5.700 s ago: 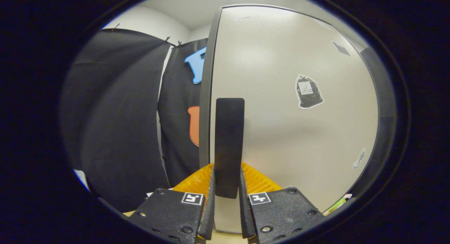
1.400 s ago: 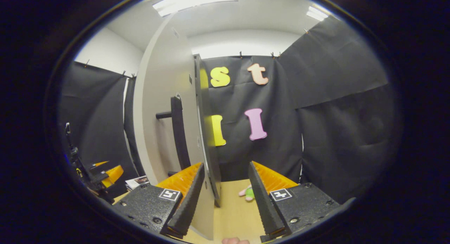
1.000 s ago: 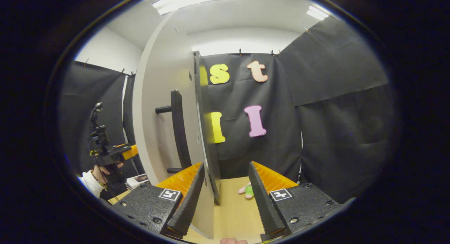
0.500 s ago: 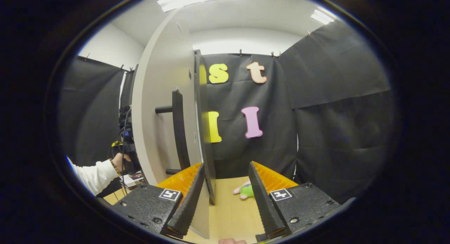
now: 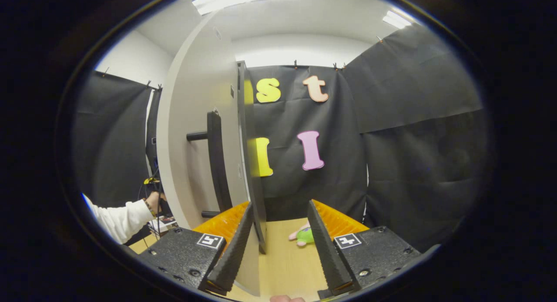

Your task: Open the cabinet door with the right hand, grasp the bottle in the cabinet with the left hand and place it on the coaster, then close the cabinet door with the right hand.

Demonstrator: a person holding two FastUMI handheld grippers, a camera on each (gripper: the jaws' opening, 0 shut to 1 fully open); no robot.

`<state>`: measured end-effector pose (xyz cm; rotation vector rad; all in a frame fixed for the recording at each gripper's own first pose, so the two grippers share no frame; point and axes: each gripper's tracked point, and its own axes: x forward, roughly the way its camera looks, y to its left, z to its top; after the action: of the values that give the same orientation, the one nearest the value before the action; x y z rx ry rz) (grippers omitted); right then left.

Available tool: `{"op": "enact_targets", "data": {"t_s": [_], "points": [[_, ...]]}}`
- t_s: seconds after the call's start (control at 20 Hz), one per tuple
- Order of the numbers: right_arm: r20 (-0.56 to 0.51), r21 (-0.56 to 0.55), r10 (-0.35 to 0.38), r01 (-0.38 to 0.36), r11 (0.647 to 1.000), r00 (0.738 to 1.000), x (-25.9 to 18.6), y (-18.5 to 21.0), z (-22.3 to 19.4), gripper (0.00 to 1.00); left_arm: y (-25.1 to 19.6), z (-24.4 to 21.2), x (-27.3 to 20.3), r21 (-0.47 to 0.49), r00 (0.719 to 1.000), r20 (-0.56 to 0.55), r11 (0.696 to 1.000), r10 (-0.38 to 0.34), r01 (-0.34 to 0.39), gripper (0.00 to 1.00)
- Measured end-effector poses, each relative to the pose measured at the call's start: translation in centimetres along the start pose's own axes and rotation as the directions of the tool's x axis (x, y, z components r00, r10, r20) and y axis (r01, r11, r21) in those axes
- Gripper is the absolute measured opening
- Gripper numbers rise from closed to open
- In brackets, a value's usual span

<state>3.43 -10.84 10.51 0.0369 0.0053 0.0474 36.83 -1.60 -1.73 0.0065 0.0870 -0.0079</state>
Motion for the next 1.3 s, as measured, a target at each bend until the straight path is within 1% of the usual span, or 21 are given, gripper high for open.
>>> {"op": "enact_targets", "data": {"t_s": [0.2,0.25,0.3,0.4,0.55,0.65,0.75,0.85,0.95,1.0,1.15,1.3], "points": [[0.005,-0.012,0.000,0.000,1.000,1.000,0.0,0.0,0.0,0.78,0.5,1.2,-2.1,-0.034,1.000,0.021,0.999,-0.011,0.012,0.76],[0.006,-0.016,-0.001,0.001,1.000,1.000,0.0,0.0,0.0,0.79,0.8,1.6,-3.1,-0.037,0.999,0.033,0.999,-0.016,0.018,0.65],[0.008,-0.018,-0.003,0.004,1.000,1.000,0.0,0.0,0.0,0.79,0.7,1.8,-4.1,-0.037,0.999,0.035,0.999,-0.032,0.033,0.76],[0.014,-0.022,-0.010,0.010,1.000,1.000,0.0,0.0,0.1,0.79,0.7,2.0,-6.9,-0.035,0.997,0.042,0.997,-0.070,0.072,0.75],[0.022,-0.024,-0.015,0.016,1.000,1.000,0.0,0.0,0.1,0.78,2.2,1.0,-11.7,-0.020,0.996,0.071,0.998,-0.062,0.064,0.75],[0.021,-0.028,-0.015,0.016,0.999,1.000,0.0,0.1,0.0,0.78,3.7,-1.2,-15.2,-0.005,0.997,0.074,0.999,-0.035,0.035,0.75],[0.021,-0.029,-0.020,0.020,0.999,1.000,0.0,0.0,0.1,0.78,6.0,-4.4,-19.0,0.030,0.996,0.077,0.999,0.043,-0.045,0.75],[0.020,-0.029,-0.027,0.027,0.999,0.999,-0.1,0.0,0.1,0.79,7.5,-8.4,-21.5,0.054,0.992,0.068,0.992,0.107,-0.111,0.76],[0.016,-0.031,-0.032,0.032,0.999,0.999,-0.1,0.0,0.1,0.78,8.2,-12.5,-23.6,0.053,0.987,0.042,0.986,0.158,-0.160,0.75],[0.014,-0.029,-0.034,0.034,0.999,0.999,-0.2,0.0,0.0,0.78,8.2,-14.3,-24.4,0.051,0.985,0.028,0.984,0.168,-0.169,0.75],[0.026,0.000,-0.038,0.038,0.999,0.999,-0.2,0.0,0.0,0.79,7.1,-19.1,-25.9,0.014,0.988,0.003,0.988,0.153,-0.153,0.75],[0.047,0.005,-0.050,0.050,0.999,0.998,-0.3,-0.1,0.0,0.78,7.1,-22.5,-27.0,0.004,0.983,0.001,0.983,0.185,-0.185,0.76]]}}
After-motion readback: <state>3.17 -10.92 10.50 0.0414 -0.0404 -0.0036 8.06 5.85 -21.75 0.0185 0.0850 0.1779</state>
